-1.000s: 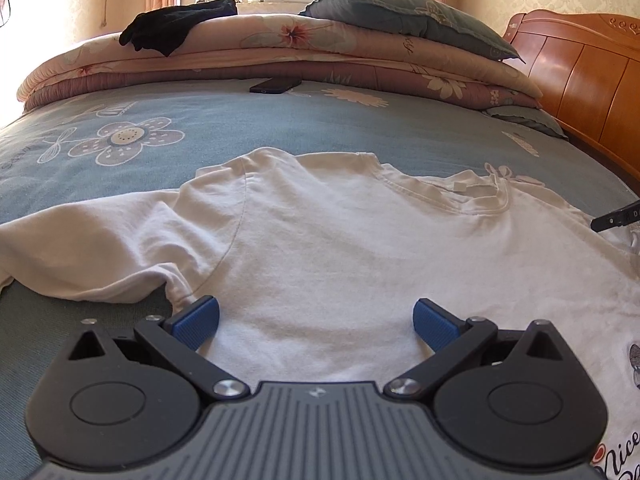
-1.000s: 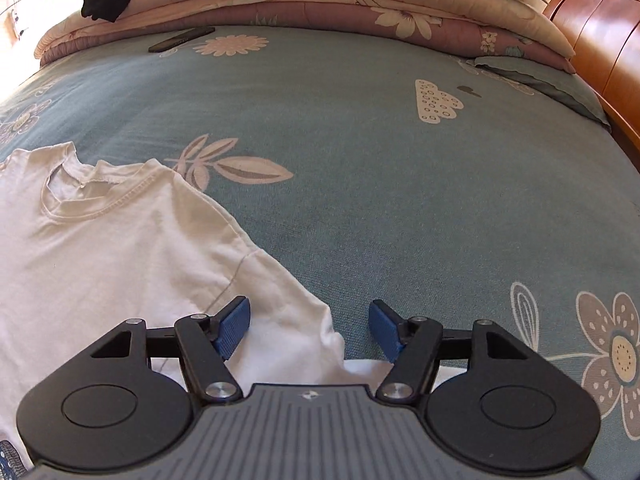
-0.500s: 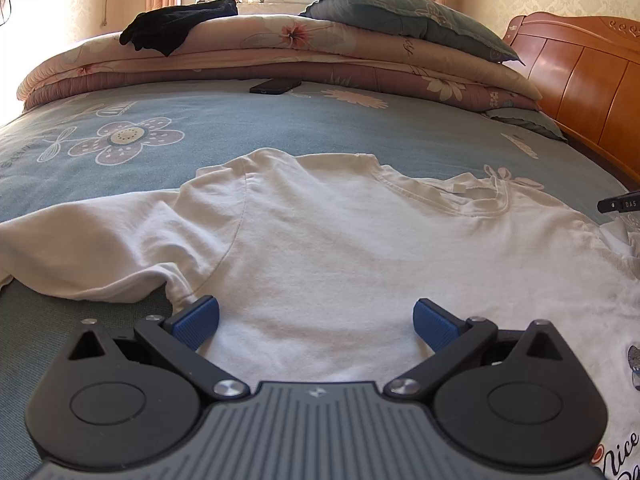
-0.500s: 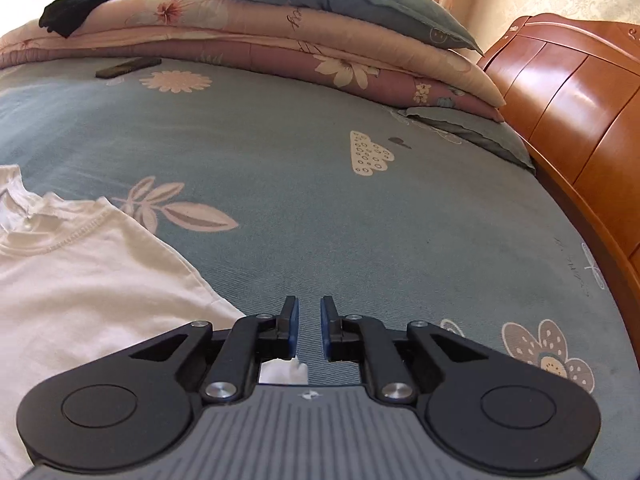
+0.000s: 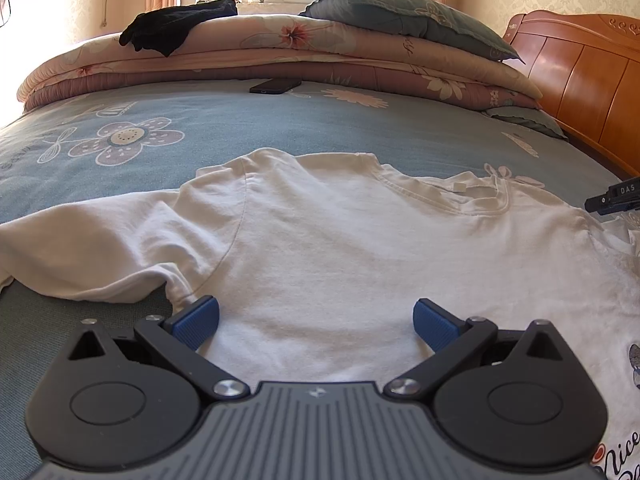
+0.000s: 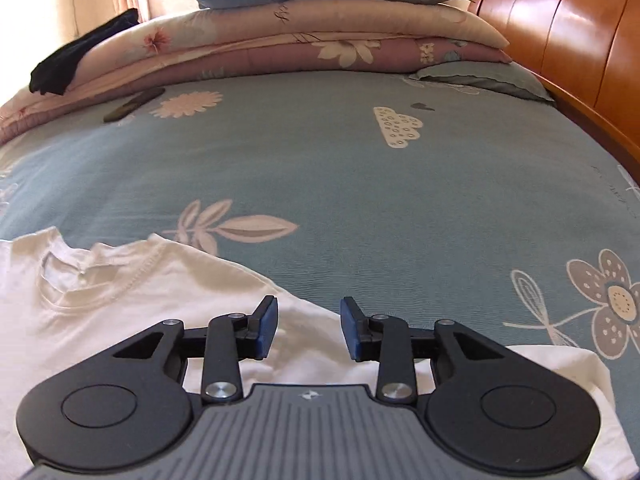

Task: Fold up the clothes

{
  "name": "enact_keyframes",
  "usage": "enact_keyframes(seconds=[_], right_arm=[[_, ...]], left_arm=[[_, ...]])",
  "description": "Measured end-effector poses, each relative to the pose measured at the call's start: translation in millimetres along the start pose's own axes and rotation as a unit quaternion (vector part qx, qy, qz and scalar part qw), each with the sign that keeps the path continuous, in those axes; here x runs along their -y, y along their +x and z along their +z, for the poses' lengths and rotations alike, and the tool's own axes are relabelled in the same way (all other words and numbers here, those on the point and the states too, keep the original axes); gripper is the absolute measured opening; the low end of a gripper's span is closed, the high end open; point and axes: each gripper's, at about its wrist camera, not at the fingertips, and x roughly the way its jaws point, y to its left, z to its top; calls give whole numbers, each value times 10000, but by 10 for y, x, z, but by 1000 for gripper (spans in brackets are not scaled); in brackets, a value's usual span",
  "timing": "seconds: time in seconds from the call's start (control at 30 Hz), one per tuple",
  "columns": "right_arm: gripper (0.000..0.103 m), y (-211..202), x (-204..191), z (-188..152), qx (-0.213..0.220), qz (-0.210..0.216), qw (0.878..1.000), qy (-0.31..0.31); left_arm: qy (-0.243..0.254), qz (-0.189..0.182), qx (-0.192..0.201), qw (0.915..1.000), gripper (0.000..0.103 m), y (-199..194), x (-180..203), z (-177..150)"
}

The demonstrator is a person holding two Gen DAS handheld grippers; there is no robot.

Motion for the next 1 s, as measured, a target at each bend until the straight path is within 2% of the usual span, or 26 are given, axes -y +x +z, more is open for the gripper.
enact_keyframes(seconds=[0.1, 0.2, 0.3, 0.47, 0.57, 0.7, 0.77, 0.83, 0.9, 1.0], right_arm=[[39, 92, -319, -21, -275, 442, 9976, -451], [41, 347, -559, -45, -353, 147, 9955, -867], [51, 559, -576, 78, -77, -13, 9969, -777], [53, 665, -614, 337, -211, -187, 9985, -460], [55, 464, -675, 307, -136, 105, 9996, -202], [59, 419, -860, 166, -431, 592, 9970, -270], [60, 529, -1004, 107, -533, 466, 9959, -556], [70, 641, -1137, 105, -309, 272, 9952, -883], [78, 770, -1212, 190, -219, 80, 9955, -919], [78, 821, -1263, 338, -160, -35, 9979, -619]], left_arm=[[5, 5, -1, 10000, 102, 0, 3, -1], [-1, 1, 1, 10000, 102, 2, 2, -1], [4, 7, -3, 10000, 102, 5, 4, 0], [-2, 0, -5, 10000, 102, 6, 9, 7], [-5, -1, -3, 10000, 102, 6, 13, 7], [5, 11, -6, 10000, 102, 6, 14, 3], [6, 13, -6, 10000, 102, 7, 16, 3], [6, 14, -7, 10000, 102, 8, 18, 4], [7, 17, -8, 10000, 102, 8, 20, 4], [3, 13, -6, 10000, 102, 6, 19, 2]])
